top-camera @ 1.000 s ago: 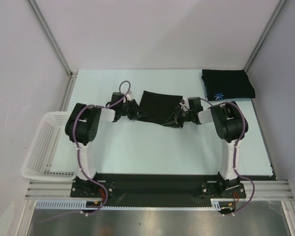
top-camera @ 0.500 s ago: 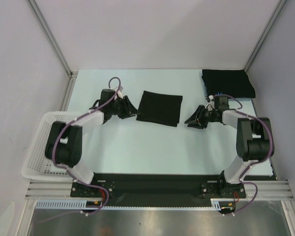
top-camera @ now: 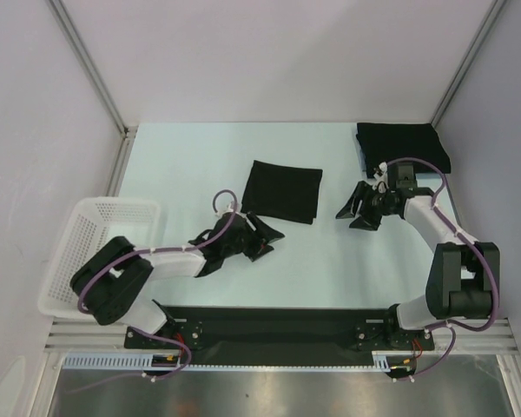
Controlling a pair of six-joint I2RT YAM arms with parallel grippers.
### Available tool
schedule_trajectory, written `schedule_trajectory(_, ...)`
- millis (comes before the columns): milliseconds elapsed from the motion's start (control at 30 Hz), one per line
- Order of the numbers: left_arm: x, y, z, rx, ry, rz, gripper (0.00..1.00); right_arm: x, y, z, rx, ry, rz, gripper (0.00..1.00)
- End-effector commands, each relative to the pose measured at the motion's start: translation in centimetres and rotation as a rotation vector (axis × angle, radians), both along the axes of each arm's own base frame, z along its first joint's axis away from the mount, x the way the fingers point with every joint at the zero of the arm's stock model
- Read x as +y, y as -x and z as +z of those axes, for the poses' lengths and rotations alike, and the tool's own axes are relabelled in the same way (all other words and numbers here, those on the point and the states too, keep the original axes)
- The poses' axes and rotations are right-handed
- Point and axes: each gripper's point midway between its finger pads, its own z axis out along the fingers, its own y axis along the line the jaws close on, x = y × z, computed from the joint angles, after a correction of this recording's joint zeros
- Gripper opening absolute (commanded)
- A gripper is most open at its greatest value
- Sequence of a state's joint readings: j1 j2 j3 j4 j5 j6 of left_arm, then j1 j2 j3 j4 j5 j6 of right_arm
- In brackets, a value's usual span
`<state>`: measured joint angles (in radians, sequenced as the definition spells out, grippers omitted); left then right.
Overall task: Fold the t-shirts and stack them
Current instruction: Fold the tshirt
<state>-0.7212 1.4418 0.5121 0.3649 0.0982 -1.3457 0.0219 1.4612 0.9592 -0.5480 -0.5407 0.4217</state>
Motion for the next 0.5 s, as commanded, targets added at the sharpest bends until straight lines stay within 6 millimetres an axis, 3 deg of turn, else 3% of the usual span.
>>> schedule_trajectory(0, -2.9, -4.1, 4.7, -0.078, 0.148, 0.161, 0.65, 0.4, 0.6, 0.9, -0.022, -0.020, 0.012, 0.63)
schedule_trajectory(100, -3.5, -4.1, 5.3, -0.109, 0.120, 0.148, 0.65, 1.8, 0.4, 0.0, -0.020, -0.118, 0.008, 0.64)
schedule_trajectory(267, -3.0, -2.8, 4.3, -0.083, 0.118, 0.118, 0.64, 4.7, -1.6, -2.4, -0.012, -0.249, 0.012, 0.64)
schedule_trajectory(433, -1.5, -0.8, 2.8, -0.044, 0.148, 0.125, 0.63, 5.7, -4.8, -3.6, -0.050, -0.217, 0.056, 0.64)
schedule_trajectory(467, -1.2, -0.6, 2.7, -0.043, 0.145, 0.124, 0.63, 5.6, -5.1, -4.9, -0.026, -0.197, 0.071, 0.64)
